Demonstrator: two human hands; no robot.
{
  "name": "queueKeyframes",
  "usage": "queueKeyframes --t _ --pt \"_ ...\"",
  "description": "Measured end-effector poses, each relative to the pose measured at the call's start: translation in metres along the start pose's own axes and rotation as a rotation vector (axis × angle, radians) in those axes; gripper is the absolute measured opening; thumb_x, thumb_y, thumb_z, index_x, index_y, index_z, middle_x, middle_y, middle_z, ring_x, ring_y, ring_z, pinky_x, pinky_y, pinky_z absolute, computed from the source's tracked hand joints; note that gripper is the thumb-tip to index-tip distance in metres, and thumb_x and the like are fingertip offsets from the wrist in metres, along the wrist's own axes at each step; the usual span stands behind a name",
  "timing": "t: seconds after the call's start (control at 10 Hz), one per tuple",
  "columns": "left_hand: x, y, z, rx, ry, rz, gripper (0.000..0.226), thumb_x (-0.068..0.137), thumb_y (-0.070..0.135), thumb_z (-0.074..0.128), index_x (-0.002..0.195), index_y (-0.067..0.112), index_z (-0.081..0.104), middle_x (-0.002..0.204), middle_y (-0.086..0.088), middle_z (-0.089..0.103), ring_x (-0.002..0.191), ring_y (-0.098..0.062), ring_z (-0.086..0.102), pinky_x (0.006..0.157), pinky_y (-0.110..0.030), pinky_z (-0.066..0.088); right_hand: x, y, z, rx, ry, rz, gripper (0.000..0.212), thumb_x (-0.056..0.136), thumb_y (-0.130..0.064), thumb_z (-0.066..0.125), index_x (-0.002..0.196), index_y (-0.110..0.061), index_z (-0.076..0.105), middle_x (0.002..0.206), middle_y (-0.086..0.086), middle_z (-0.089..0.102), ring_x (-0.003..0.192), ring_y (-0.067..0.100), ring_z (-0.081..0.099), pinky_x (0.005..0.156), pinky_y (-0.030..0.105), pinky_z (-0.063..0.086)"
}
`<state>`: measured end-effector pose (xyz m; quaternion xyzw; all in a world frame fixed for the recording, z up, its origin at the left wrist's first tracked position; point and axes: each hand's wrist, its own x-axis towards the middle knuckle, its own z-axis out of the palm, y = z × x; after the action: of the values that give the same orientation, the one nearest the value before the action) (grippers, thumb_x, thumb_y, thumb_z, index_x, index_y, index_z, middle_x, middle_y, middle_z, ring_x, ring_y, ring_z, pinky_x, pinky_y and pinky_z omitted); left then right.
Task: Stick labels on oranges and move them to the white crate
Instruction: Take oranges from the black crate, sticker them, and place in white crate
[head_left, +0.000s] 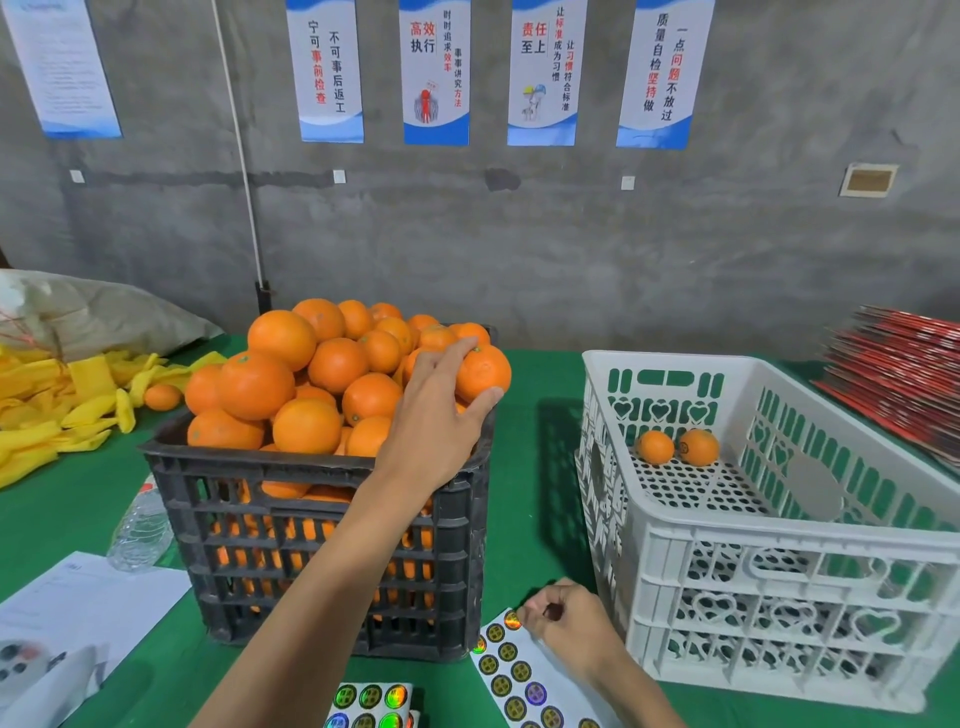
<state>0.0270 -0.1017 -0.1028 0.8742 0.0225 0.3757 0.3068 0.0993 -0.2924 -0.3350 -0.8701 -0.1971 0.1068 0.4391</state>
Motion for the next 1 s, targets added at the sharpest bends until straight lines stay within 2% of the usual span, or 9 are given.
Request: queueKeyframes --t 0.1,0.2,0.3,0.4,0.5,0.6,0.7,0.9,1.0 --pt "0.0 0.0 0.0 -0.001 0.001 0.001 0.063 0.099 0.041 0.064 0.155 0.031 0.036 0.134 -0.001 0.046 0.105 -0.015 0.051 0.094 -0.028 0.046 0.0 0.001 -0.001 -0.009 0.0 -0.01 0.016 0.091 -0.026 0.075 0.079 -0.016 0.073 0.095 -0.005 0.065 0.086 0.004 0.067 0.079 0.007 0.049" --pt "-0.001 0.001 0.0 -0.001 -0.001 0.004 0.064 0.099 0.041 0.064 0.155 0.03 0.036 0.134 0.0 0.047 0.099 -0.011 0.051 0.093 -0.028 0.046 -0.002 -0.001 -0.003 -0.027 -0.028 -0.015 0.012 0.09 -0.019 0.07 0.079 -0.016 0.073 0.097 -0.004 0.064 0.088 0.006 0.065 0.084 0.013 0.05" --pt "-0.001 0.001 0.0 0.004 0.001 0.002 0.063 0.099 0.04 0.064 0.155 0.03 0.036 0.134 -0.001 0.047 0.104 -0.015 0.052 0.096 -0.033 0.048 -0.003 -0.004 -0.006 -0.045 -0.04 -0.009 0.01 0.088 -0.017 0.068 0.08 -0.017 0.074 0.098 -0.004 0.064 0.091 0.006 0.064 0.09 0.02 0.05" --pt "-0.001 0.002 0.0 0.009 -0.002 -0.002 0.063 0.099 0.04 0.064 0.155 0.03 0.036 0.135 -0.002 0.047 0.111 -0.021 0.053 0.098 -0.038 0.049 -0.004 -0.006 -0.008 -0.059 -0.06 -0.017 0.014 0.09 -0.013 0.062 0.082 -0.017 0.074 0.101 -0.004 0.063 0.095 0.007 0.064 0.094 0.02 0.05" --pt "-0.001 0.003 0.0 0.014 -0.002 -0.005 0.064 0.099 0.04 0.064 0.155 0.029 0.036 0.134 -0.003 0.047 0.111 -0.021 0.053 0.099 -0.04 0.049 -0.007 -0.001 -0.008 -0.047 -0.064 -0.07 0.018 0.096 -0.009 0.056 0.096 -0.018 0.072 0.107 -0.005 0.061 0.099 0.005 0.061 0.089 0.009 0.048" --pt "-0.001 0.003 0.0 0.019 -0.002 -0.008 0.064 0.099 0.04 0.064 0.155 0.029 0.036 0.135 -0.003 0.046 0.113 -0.022 0.053 0.1 -0.04 0.048 -0.011 0.006 -0.003 -0.046 -0.052 -0.115 0.017 0.095 -0.022 0.068 0.112 -0.017 0.069 0.105 -0.008 0.055 0.087 0.006 0.056 0.087 0.02 0.051" --pt "-0.001 0.003 0.001 0.023 -0.002 -0.008 0.064 0.099 0.04 0.064 0.155 0.029 0.035 0.137 -0.003 0.046 0.114 -0.022 0.053 0.101 -0.041 0.048 -0.017 0.008 0.003 -0.087 -0.026 -0.159 0.035 0.092 -0.04 0.071 0.118 -0.018 0.068 0.103 -0.014 0.05 0.087 0.007 0.053 0.088 0.024 0.048" --pt "-0.002 0.004 0.001 0.029 -0.003 -0.001 0.064 0.099 0.039 0.064 0.155 0.029 0.035 0.137 -0.003 0.046 0.115 -0.022 0.053 0.101 -0.041 0.048 -0.013 0.004 0.007 -0.142 0.061 -0.154 0.029 0.091 -0.042 0.072 0.095 -0.013 0.067 0.098 -0.008 0.05 0.083 0.01 0.053 0.086 0.029 0.049" --pt "-0.002 0.003 0.001 0.03 -0.003 0.001 0.064 0.099 0.04 0.064 0.155 0.029 0.035 0.136 -0.003 0.046 0.114 -0.02 0.052 0.101 -0.04 0.048 -0.011 0.001 0.008 -0.245 0.091 -0.17 0.034 0.094 -0.045 0.067 0.097 -0.011 0.071 0.1 -0.011 0.049 0.088 0.009 0.055 0.09 0.027 0.049"
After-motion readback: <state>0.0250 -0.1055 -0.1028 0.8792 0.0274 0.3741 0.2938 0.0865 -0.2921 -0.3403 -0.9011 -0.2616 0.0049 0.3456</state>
